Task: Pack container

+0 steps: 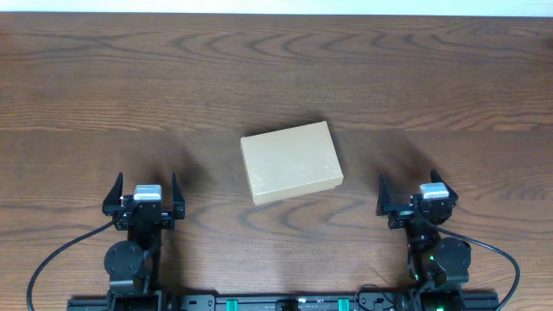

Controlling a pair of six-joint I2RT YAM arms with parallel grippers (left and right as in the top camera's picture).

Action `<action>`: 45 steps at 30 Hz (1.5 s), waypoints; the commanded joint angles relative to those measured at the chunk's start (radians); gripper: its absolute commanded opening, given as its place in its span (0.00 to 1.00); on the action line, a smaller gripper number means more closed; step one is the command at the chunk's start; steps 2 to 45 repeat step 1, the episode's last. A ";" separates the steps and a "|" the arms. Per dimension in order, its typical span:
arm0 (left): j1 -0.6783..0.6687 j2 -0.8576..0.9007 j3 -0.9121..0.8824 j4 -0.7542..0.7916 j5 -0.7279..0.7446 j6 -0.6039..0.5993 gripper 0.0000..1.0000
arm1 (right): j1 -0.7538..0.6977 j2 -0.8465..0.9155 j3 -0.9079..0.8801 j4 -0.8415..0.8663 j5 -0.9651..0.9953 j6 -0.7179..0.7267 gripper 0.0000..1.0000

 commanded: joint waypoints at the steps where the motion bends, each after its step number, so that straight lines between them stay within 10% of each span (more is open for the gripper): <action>1: -0.004 -0.007 -0.011 -0.058 -0.019 -0.005 0.95 | -0.002 -0.008 -0.002 -0.005 0.003 0.005 0.99; 45: -0.004 -0.007 -0.011 -0.058 -0.019 -0.005 0.95 | -0.002 -0.008 -0.002 -0.005 0.003 0.005 0.99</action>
